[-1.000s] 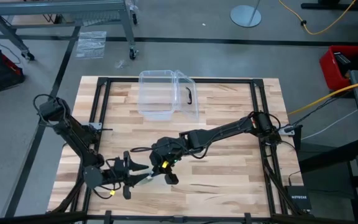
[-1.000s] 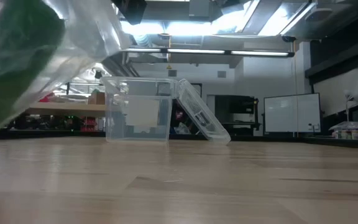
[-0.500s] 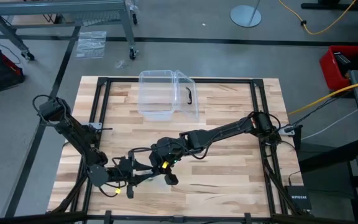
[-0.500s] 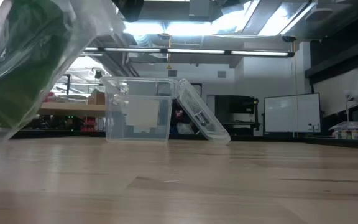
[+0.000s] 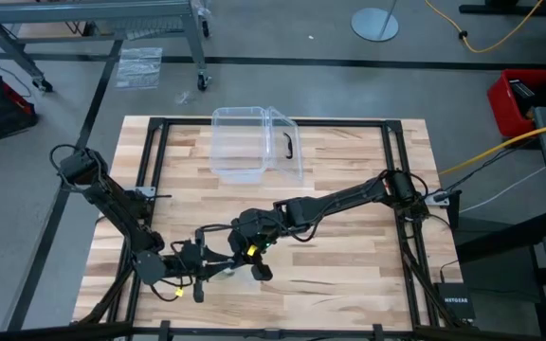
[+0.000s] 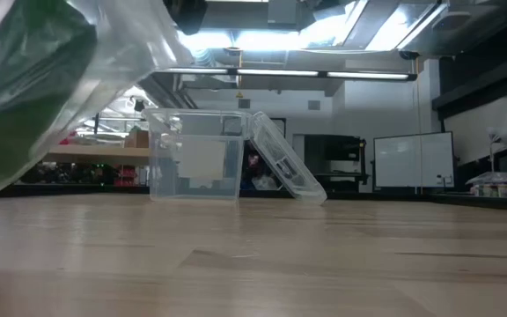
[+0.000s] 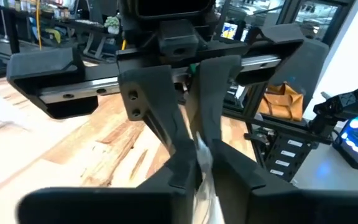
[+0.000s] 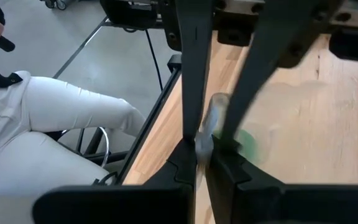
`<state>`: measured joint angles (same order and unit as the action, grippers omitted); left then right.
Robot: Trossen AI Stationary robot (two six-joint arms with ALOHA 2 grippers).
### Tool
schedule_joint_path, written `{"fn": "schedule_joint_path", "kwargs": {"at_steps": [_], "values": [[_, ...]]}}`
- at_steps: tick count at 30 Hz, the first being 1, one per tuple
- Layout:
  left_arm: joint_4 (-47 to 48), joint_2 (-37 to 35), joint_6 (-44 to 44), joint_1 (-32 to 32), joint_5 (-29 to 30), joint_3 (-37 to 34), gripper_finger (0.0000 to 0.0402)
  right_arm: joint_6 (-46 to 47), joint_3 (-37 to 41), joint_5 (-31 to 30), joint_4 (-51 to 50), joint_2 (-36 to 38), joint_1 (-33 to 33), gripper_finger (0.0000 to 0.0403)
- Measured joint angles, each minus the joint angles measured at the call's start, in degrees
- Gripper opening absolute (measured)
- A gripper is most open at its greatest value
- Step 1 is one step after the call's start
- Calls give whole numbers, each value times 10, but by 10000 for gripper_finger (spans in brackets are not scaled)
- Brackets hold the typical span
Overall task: Roll bandage
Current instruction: Close the transparent zip bag
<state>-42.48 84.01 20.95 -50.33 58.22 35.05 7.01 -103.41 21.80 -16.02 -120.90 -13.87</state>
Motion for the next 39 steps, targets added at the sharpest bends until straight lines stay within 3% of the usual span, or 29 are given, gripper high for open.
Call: {"fn": "schedule_joint_path", "kwargs": {"at_steps": [5,39], "values": [[0,0,-3,0,0,0,4,0,0,0,-8,0,0,25],[0,1,-21,0,24,0,0,1,-2,-6,-36,1,0,25]]}}
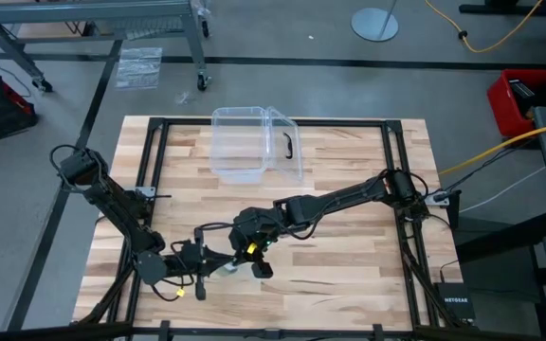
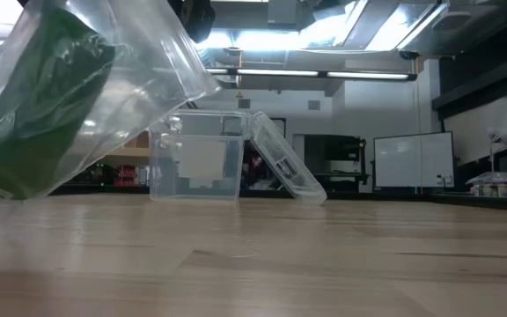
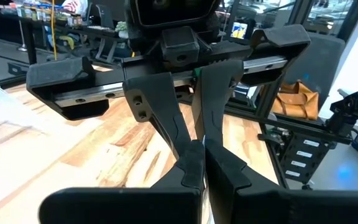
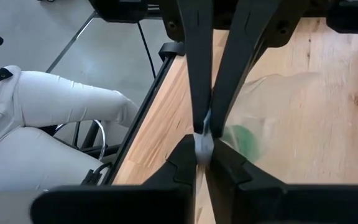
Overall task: Roll bandage
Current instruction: Close the transparent zip bag
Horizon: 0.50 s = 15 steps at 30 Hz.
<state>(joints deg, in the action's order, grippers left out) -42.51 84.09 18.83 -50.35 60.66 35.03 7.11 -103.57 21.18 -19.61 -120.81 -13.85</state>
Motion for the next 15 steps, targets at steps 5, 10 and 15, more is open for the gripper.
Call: {"fn": "schedule_joint_path", "kwargs": {"at_steps": [5,10,15], "values": [[-5,0,5,0,0,0,0,1,1,-7,13,0,-1,50],[-4,-1,3,0,-1,0,0,1,2,-7,28,0,-1,75],[-2,-1,3,-2,-3,0,0,1,2,-7,30,0,-1,88]]}}
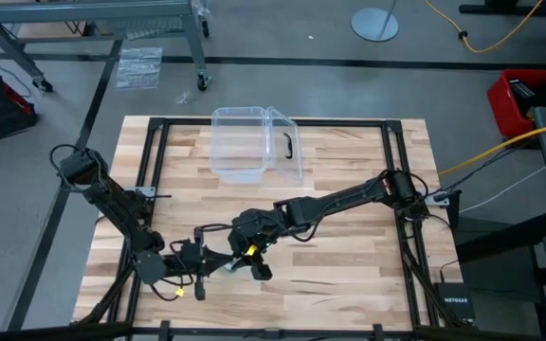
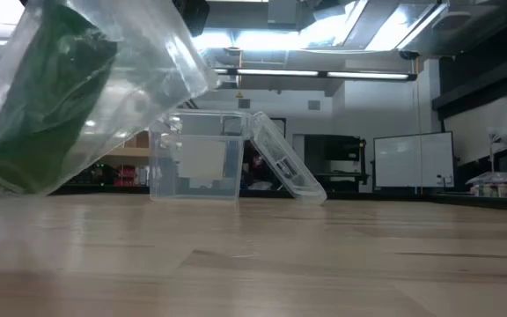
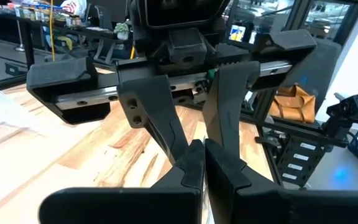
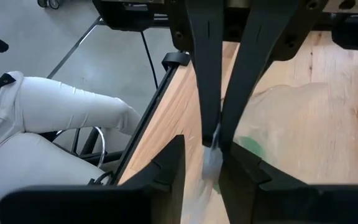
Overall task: Roll bandage
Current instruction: Close the transparent zip bag
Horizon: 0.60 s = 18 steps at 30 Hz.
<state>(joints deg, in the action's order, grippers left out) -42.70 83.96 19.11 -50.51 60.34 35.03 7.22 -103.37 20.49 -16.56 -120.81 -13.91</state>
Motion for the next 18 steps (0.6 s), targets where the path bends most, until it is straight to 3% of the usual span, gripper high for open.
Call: {"fn": "schedule_joint_path", "kwargs": {"at_steps": [9,18], "values": [[6,0,0,-18,5,0,0,0,0,12,-1,0,0,88],[6,0,1,-21,5,0,0,0,0,12,0,0,0,34]]}}
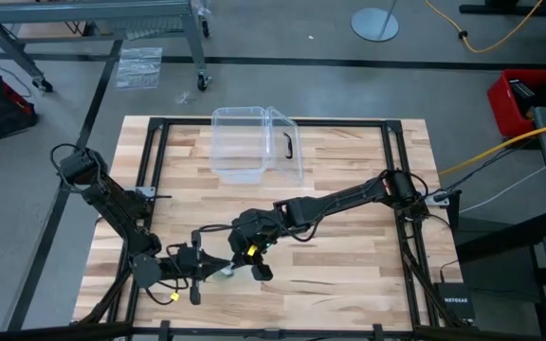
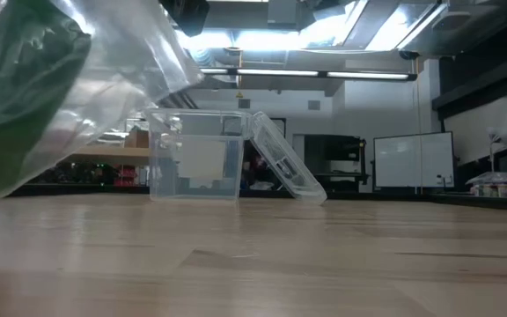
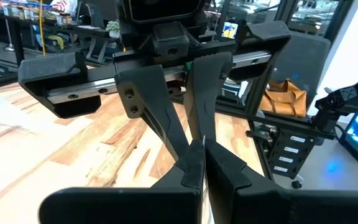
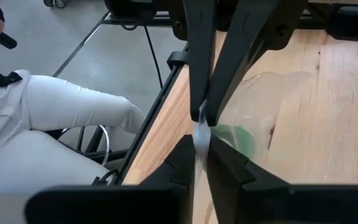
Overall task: Roll bandage
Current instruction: Close the transparent zip bag
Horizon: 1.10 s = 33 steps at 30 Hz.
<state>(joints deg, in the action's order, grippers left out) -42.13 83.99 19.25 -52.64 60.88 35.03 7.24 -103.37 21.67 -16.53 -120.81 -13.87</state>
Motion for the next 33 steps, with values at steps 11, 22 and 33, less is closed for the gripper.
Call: {"fn": "schedule_joint_path", "kwargs": {"at_steps": [11,22,33], "values": [[0,0,1,0,0,0,0,0,0,0,4,0,0,60],[0,0,3,0,0,0,0,0,0,0,7,0,0,45],[0,0,3,0,4,0,0,0,0,0,3,0,0,26]]}}
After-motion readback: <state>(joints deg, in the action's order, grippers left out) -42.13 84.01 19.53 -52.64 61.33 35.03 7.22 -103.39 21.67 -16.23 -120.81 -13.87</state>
